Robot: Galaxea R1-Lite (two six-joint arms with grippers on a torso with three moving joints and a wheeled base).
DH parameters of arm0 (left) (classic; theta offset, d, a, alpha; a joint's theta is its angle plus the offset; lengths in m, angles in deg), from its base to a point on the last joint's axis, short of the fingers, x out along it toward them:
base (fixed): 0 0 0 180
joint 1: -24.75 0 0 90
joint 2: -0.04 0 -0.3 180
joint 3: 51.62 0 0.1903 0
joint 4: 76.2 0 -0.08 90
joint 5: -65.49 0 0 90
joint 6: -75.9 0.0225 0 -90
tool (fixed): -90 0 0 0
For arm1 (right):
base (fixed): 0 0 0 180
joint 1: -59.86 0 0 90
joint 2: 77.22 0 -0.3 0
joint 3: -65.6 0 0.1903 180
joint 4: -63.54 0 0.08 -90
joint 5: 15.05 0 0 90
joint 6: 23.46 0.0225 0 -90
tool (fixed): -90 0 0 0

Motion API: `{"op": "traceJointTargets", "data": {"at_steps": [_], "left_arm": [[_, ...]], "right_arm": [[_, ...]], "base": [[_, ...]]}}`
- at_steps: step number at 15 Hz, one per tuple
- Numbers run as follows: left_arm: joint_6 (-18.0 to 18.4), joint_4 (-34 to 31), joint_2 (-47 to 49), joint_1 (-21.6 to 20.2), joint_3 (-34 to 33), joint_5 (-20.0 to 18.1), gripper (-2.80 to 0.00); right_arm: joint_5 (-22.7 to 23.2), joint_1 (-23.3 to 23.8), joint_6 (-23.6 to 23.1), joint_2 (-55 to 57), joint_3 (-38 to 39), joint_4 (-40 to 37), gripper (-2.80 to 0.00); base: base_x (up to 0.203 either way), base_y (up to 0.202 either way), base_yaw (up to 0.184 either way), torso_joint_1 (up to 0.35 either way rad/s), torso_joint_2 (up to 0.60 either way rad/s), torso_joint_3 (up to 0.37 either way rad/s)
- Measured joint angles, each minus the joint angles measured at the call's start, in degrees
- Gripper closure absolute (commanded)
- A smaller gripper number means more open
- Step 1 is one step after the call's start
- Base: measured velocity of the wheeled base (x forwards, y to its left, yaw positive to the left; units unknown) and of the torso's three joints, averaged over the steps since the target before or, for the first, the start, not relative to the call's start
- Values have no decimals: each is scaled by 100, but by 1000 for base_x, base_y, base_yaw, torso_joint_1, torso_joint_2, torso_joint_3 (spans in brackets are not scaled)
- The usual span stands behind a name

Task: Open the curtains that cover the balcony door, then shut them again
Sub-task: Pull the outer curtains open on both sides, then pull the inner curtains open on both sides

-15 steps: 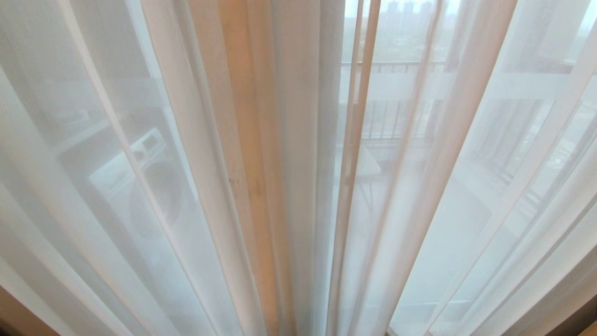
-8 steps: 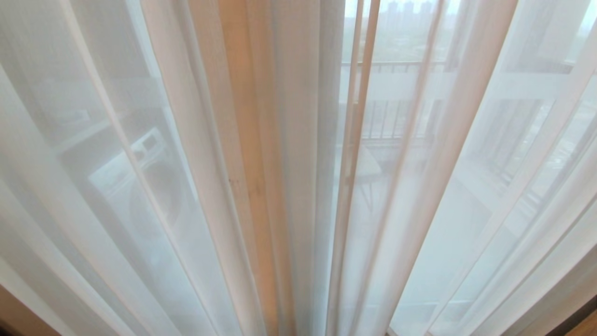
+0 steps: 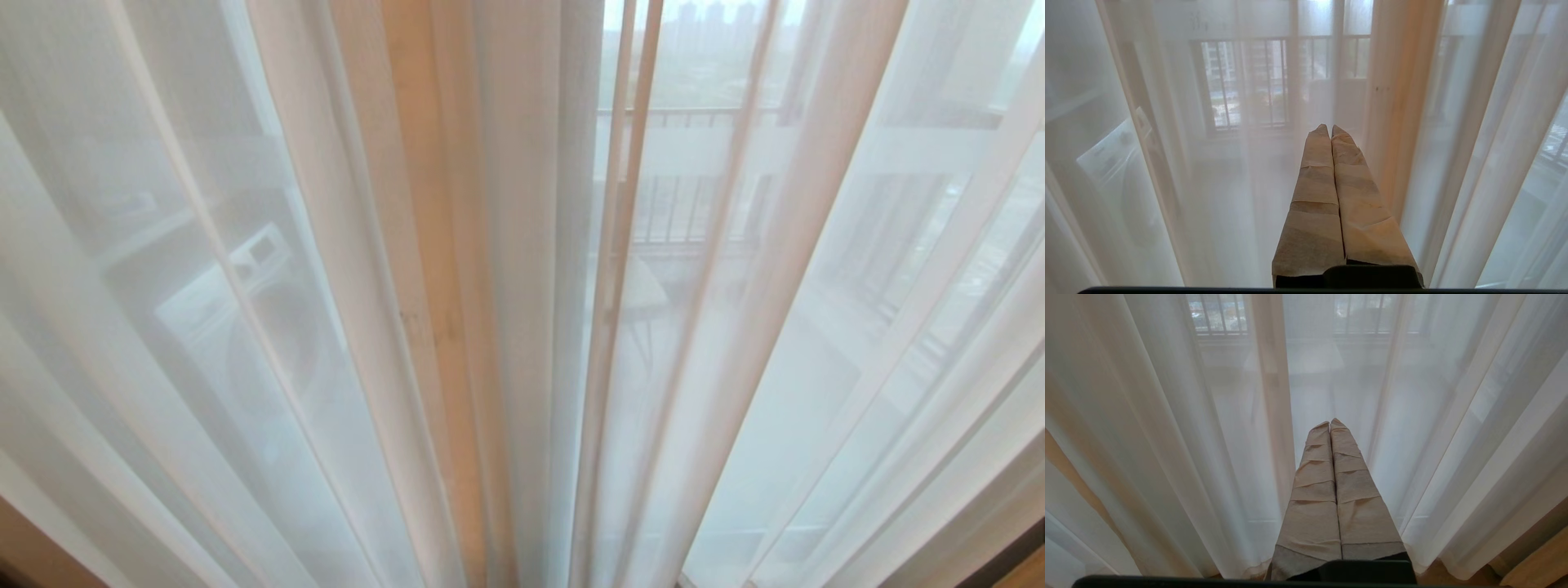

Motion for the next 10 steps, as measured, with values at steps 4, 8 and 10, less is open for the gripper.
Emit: {"op": "traceJointTargets", "data": {"at_steps": [4,8,10], "left_arm": [[-24,-15,741,88,744,-508,0],[-38,-26,1811,231,1712,-1381,0],[-87,-46,2339,254,2150,-1691,0]], "right_arm": [[0,0,0,0,0,0,0],[1,-2,2,0,0,0,0],[0,-2,2,0,0,2,0]], "base": [[0,0,0,0,0,0],[0,0,0,0,0,0],[0,0,0,0,0,0]]}}
